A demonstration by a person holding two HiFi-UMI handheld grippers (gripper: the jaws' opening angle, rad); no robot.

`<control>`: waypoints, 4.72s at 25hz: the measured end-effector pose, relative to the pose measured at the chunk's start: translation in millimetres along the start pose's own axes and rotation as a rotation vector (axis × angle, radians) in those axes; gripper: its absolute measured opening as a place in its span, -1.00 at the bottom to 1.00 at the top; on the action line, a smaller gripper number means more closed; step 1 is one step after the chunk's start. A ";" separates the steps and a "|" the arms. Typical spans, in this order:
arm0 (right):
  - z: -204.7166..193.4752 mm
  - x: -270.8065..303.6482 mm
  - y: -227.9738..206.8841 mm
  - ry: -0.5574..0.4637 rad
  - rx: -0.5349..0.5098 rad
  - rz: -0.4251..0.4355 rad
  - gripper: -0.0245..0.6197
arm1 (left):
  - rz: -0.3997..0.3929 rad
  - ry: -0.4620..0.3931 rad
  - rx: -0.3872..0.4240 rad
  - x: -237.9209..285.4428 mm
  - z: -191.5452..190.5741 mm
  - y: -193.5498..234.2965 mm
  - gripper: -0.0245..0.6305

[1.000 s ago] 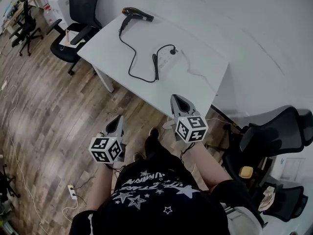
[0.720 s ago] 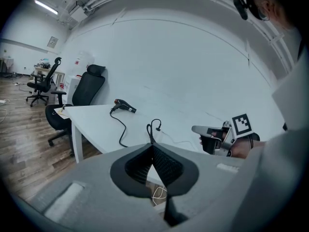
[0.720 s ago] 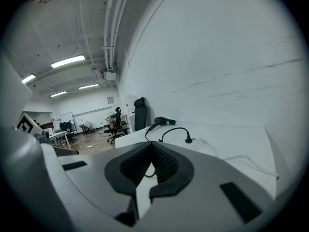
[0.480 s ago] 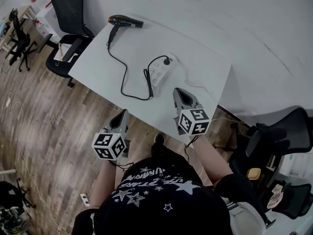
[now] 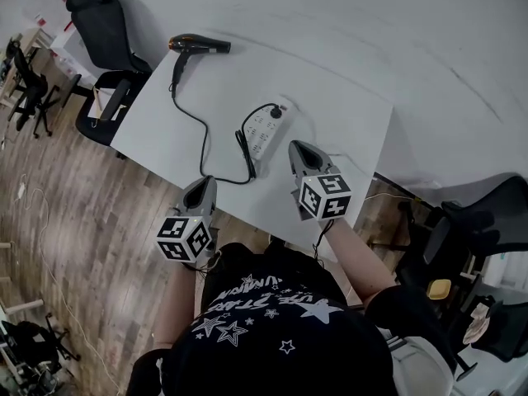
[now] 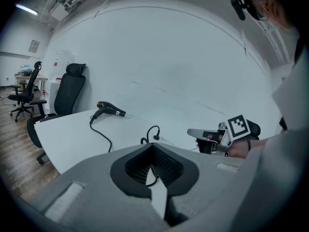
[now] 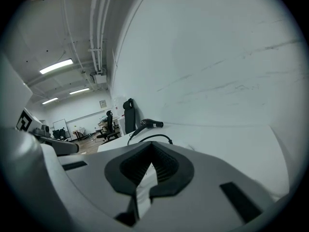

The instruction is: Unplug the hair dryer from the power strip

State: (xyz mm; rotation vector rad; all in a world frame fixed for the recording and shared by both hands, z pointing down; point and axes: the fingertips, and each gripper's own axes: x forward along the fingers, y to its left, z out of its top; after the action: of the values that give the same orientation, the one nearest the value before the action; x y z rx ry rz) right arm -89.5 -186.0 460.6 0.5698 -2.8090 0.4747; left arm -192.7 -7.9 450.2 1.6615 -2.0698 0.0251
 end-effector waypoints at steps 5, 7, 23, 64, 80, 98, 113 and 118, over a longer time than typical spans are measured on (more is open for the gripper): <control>2.0 14.7 -6.1 0.009 0.016 -0.047 -0.90 | -0.066 0.040 0.056 21.7 12.4 15.2 -0.90; 2.3 21.2 -10.5 0.015 0.015 -0.087 -0.90 | -0.097 0.056 0.063 35.1 15.5 29.0 -0.90; -4.1 40.8 -50.0 0.011 0.113 -0.473 -0.90 | -0.492 0.247 0.349 164.0 37.8 64.2 -0.90; -38.4 114.7 -61.3 0.229 0.030 -0.402 -0.90 | -0.986 0.492 0.547 242.5 -38.8 4.3 -0.90; -41.0 156.7 -59.5 0.303 -0.093 -0.298 -0.55 | -0.920 0.610 0.506 248.5 -41.3 3.3 -0.91; -43.4 168.6 -70.8 0.265 0.035 -0.202 -0.68 | -0.905 0.692 0.500 249.3 -42.3 1.9 -0.91; -41.4 170.9 -65.5 0.312 -0.151 -0.271 -0.70 | -0.880 0.726 0.537 251.5 -43.9 0.5 -0.91; -41.1 164.8 -71.3 0.247 0.005 -0.240 -0.69 | -0.861 0.753 0.560 251.1 -44.9 0.5 -0.91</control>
State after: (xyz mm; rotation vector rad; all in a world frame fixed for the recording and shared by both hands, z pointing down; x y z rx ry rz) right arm -201.1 -288.7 565.1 0.7793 -2.4679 0.4676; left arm -213.8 -223.8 584.5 2.2572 -0.7336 0.8530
